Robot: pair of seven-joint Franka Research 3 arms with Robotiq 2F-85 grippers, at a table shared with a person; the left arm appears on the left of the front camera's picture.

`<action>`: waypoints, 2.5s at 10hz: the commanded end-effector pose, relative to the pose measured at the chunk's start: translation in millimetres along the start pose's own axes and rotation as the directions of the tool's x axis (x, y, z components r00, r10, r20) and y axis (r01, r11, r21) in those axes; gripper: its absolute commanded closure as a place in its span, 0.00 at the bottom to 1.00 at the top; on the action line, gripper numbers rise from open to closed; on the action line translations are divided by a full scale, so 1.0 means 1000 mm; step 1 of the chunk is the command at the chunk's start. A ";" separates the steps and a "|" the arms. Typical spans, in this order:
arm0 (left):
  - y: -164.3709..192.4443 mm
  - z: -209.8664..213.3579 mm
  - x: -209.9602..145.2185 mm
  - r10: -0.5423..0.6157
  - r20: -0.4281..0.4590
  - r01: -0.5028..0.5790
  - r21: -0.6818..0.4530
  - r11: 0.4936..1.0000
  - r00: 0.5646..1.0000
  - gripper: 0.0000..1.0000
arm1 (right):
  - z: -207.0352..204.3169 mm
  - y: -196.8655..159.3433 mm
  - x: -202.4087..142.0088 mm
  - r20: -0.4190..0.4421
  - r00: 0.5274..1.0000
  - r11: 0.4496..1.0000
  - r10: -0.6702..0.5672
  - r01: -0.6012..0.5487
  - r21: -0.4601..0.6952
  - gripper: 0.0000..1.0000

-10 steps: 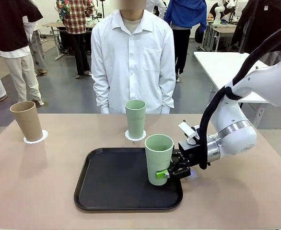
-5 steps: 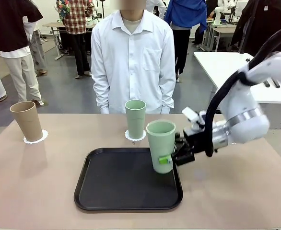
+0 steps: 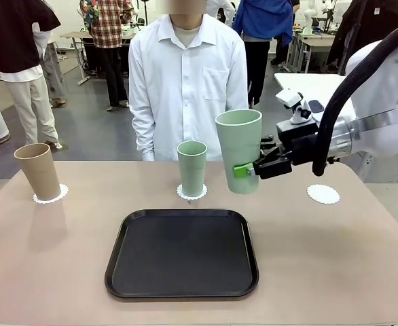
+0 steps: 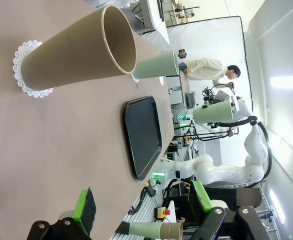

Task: Place coasters on the table and set cups on them.
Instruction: Take one Reusable plastic cup from the Flat Tray and place it on a coaster set by the human.

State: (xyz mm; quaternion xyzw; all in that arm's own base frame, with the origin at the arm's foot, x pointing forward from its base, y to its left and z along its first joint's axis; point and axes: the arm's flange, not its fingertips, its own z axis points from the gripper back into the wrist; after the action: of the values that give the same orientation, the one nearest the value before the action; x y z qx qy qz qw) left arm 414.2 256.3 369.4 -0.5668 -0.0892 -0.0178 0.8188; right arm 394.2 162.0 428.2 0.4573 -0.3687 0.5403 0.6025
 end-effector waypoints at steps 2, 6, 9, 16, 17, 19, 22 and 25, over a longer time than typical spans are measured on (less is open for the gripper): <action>-0.001 0.002 0.000 0.003 0.008 -0.003 0.001 1.000 1.000 0.00 | -0.006 -0.002 -0.008 -0.005 1.000 1.000 -0.016 0.016 0.011 0.76; -0.001 0.002 0.000 0.003 0.008 -0.003 0.001 1.000 1.000 0.00 | 0.060 -0.051 0.007 0.075 0.997 0.998 0.028 -0.024 -0.056 0.17; -0.001 0.002 0.000 0.003 0.008 -0.003 0.001 1.000 1.000 0.00 | 0.192 -0.124 -0.009 0.174 0.980 0.970 0.094 -0.051 -0.236 0.17; -0.001 0.002 0.000 0.003 0.008 -0.003 0.001 1.000 1.000 0.00 | 0.294 -0.147 -0.055 0.244 0.969 0.938 0.031 0.056 -0.343 0.17; -0.001 0.002 0.000 0.003 0.008 -0.003 0.001 1.000 1.000 0.00 | 0.295 -0.152 -0.058 0.208 0.977 0.932 0.044 0.035 -0.360 0.17; -0.001 0.002 0.000 0.003 0.008 -0.003 0.001 1.000 1.000 0.00 | 0.295 -0.152 -0.058 0.208 0.977 0.932 0.044 0.035 -0.360 0.17; -0.001 0.002 0.000 0.003 0.008 -0.003 0.001 1.000 1.000 0.00 | 0.292 -0.154 -0.060 0.234 0.969 0.968 0.082 -0.022 -0.249 0.17; -0.001 0.002 0.000 0.003 0.008 -0.003 0.001 1.000 1.000 0.00 | 0.291 -0.158 -0.098 0.245 0.964 0.975 0.106 -0.053 -0.215 0.17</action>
State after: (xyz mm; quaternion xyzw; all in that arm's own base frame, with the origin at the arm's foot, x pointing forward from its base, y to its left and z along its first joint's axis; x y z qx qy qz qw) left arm 414.2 256.4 369.4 -0.5669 -0.0894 -0.0177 0.8187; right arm 547.4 -130.0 411.6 0.4400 -0.5201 0.4426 0.5830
